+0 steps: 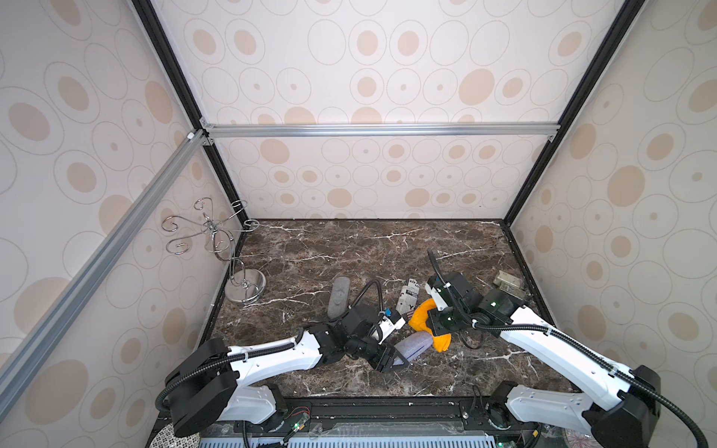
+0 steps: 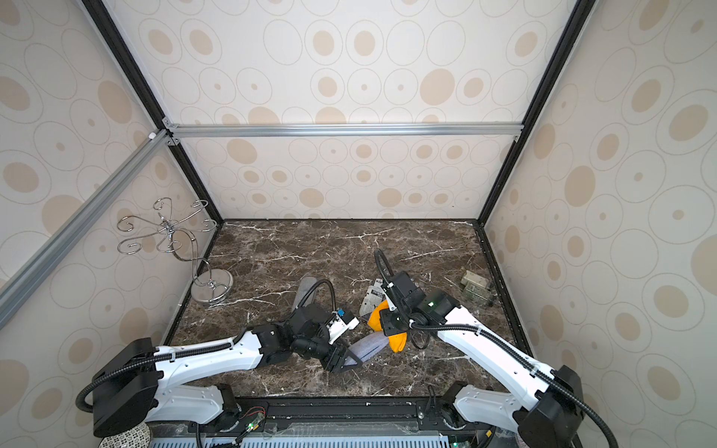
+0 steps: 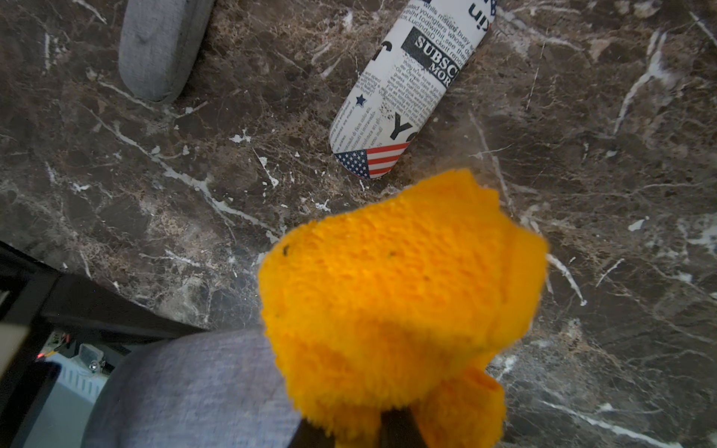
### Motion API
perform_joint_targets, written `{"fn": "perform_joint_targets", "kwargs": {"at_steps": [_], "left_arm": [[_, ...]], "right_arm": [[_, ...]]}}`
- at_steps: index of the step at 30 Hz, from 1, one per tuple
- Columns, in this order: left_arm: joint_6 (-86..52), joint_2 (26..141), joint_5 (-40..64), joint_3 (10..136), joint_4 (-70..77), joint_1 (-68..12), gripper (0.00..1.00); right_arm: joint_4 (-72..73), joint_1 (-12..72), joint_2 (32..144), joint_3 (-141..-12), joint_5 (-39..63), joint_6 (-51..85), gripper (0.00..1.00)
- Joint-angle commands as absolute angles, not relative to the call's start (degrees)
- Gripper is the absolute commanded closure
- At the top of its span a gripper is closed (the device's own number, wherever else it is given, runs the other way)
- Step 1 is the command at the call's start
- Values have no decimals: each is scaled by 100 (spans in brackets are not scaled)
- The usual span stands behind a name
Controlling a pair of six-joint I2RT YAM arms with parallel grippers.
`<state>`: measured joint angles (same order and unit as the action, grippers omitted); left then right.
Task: Wipe the eyeglass case
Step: Wipe the dirt from the eyeglass case.
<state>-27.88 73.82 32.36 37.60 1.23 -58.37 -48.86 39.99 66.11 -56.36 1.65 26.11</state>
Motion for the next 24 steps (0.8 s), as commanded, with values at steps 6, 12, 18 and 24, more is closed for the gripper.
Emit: {"fn": "perform_joint_targets", "kwargs": {"at_steps": [6, 12, 18, 24], "left_arm": [[-1650, 6957, 1757, 4144, 224, -6562, 50], [-911, 7090, -515, 4565, -512, -7419, 51], [-347, 7382, -2490, 4973, -889, -8195, 51], [-43, 7367, -2597, 5024, -705, -8293, 51]], "right_arm": [[-5213, 3079, 5879, -5441, 539, 2366, 100], [-5587, 2857, 5838, -5867, 1207, 1903, 100], [-5755, 2861, 6208, -6281, 1612, 1722, 100], [-5829, 2864, 6424, -6585, 2248, 1318, 100]]}}
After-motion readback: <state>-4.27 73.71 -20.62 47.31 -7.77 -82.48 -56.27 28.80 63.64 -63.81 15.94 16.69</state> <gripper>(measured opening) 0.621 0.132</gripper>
